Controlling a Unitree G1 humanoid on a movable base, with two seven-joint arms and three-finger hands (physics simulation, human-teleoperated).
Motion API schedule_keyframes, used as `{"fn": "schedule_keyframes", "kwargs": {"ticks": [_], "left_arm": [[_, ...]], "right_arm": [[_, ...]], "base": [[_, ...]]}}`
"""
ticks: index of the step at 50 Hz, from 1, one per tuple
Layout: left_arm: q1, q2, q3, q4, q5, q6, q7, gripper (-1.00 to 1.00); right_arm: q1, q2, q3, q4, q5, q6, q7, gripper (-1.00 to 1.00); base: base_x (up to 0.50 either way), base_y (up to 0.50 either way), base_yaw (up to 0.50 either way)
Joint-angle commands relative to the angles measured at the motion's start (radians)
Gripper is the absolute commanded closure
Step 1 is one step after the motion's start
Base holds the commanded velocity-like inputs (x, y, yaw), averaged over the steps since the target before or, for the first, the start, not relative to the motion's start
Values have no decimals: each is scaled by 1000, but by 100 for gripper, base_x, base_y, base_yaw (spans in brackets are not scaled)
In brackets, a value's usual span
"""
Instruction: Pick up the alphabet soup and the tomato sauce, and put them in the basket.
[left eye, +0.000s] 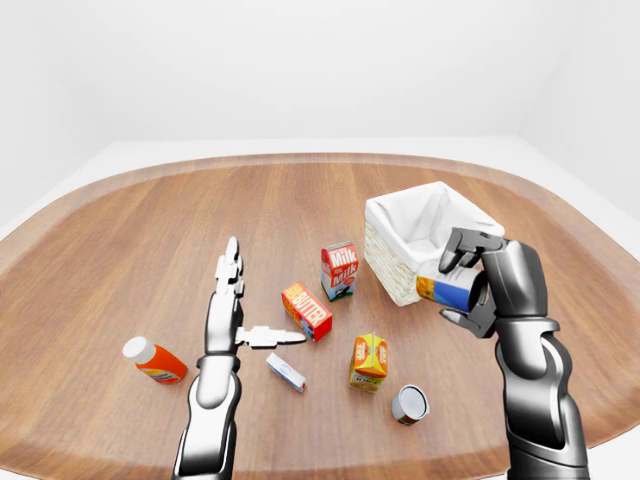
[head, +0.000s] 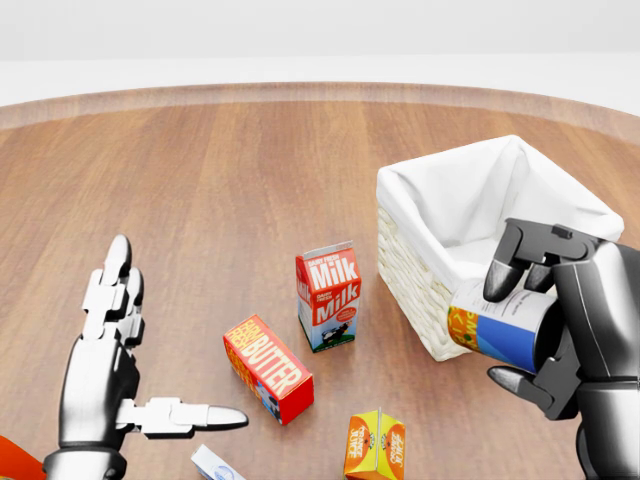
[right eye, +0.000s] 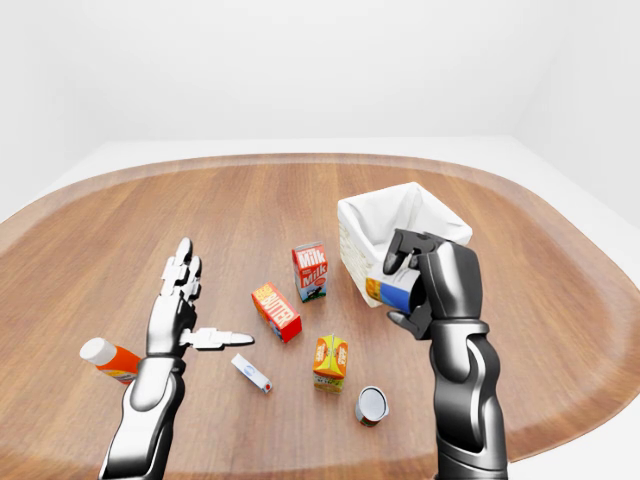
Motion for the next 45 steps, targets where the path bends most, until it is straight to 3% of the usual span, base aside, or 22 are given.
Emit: {"fn": "schedule_keyframes", "kwargs": {"ticks": [1, 15, 26, 45], "left_arm": [[-3, 0, 1, 5, 0, 0, 1, -100], [-7, 0, 5, -2, -5, 0, 3, -100], [-7, 1, 5, -1, -6, 0, 3, -100], [-4, 1, 1, 7, -2, 0, 1, -100]], "right_arm": [[-60, -19, 8, -1, 29, 15, -29, 100], [-183, -46, 29, 16, 49, 101, -25, 100], [-261, -70, 46, 84, 55, 134, -42, 100], [-401, -114, 71, 334, 66, 127, -122, 100]], "base": [[0, 0, 0], [0, 0, 0], [0, 0, 0], [0, 0, 0]]}}
